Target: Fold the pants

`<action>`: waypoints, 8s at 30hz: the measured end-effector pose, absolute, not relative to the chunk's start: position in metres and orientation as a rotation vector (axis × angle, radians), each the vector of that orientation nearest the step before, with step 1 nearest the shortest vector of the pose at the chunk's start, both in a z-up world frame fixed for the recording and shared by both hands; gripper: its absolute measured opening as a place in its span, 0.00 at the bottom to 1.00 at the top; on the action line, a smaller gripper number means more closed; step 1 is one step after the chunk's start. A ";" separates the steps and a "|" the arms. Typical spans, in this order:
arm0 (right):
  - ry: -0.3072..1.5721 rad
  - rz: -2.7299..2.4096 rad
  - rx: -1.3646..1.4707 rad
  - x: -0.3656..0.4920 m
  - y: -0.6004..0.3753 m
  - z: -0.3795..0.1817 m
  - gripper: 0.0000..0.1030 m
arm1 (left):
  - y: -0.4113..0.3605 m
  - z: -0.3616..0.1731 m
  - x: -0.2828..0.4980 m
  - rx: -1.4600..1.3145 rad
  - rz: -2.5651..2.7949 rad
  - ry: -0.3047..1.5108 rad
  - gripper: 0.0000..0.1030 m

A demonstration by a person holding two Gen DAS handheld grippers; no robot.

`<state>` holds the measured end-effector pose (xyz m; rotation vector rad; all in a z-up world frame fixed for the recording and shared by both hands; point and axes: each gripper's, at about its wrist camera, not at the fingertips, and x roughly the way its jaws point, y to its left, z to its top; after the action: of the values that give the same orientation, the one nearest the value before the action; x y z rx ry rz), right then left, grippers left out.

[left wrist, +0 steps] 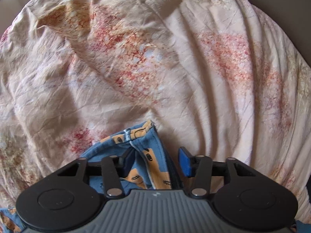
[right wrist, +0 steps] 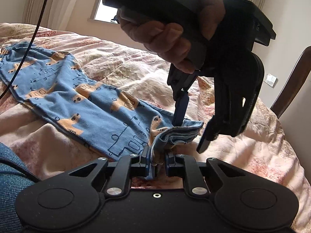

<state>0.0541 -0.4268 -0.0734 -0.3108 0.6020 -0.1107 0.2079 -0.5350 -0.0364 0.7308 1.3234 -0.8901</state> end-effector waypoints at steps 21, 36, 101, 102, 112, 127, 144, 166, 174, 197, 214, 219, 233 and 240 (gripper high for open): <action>0.522 -0.131 0.063 0.053 -0.470 -0.065 0.12 | -0.497 -0.019 0.239 0.388 -0.942 1.350 0.09; 0.570 -0.248 0.248 0.053 -0.504 -0.083 0.12 | -0.484 -0.066 0.247 0.086 -0.984 1.308 0.07; 0.822 0.333 -0.837 0.130 -0.249 -0.072 0.17 | -0.200 -0.076 0.283 -0.235 -0.841 1.176 0.11; 0.822 0.331 -0.839 0.130 -0.249 -0.072 0.17 | -0.202 -0.075 0.283 -0.224 -0.838 1.172 0.11; 0.814 0.320 -0.865 0.127 -0.246 -0.074 0.17 | -0.203 -0.073 0.281 -0.216 -0.830 1.170 0.11; 0.826 0.327 -0.946 0.127 -0.237 -0.076 0.14 | -0.194 -0.071 0.285 -0.229 -0.858 1.156 0.09; 0.650 0.512 -0.955 0.150 -0.134 -0.059 0.14 | -0.060 -0.048 0.305 -0.245 -0.704 1.118 0.09; 0.610 0.017 -0.830 0.193 -0.227 -0.039 0.99 | -0.058 -0.044 0.271 -0.115 -0.431 0.771 1.00; 0.633 -0.003 -0.775 0.265 -0.274 -0.091 0.99 | -0.092 -0.079 0.271 0.163 -0.354 0.721 1.00; 0.720 0.110 -0.917 0.156 -0.287 -0.049 0.99 | -0.065 -0.049 0.204 0.191 -0.333 0.875 1.00; 0.633 0.244 -0.683 0.276 -0.179 -0.068 0.99 | 0.102 -0.054 0.231 -0.235 -0.047 0.813 1.00; 0.537 0.286 -0.616 0.254 -0.179 -0.035 0.99 | 0.128 -0.060 0.233 -0.428 -0.029 0.748 0.94; 0.826 0.793 -0.381 0.394 -0.070 0.000 0.66 | 0.130 -0.063 0.232 -0.437 -0.094 0.724 0.19; 0.909 0.790 -0.439 0.414 -0.046 -0.029 0.05 | 0.138 -0.068 0.237 -0.486 -0.120 0.719 0.17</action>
<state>0.4144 -0.0455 -0.0290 -0.4391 0.9086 0.7901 0.2371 0.1385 -0.0679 -0.4862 0.7193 -0.1202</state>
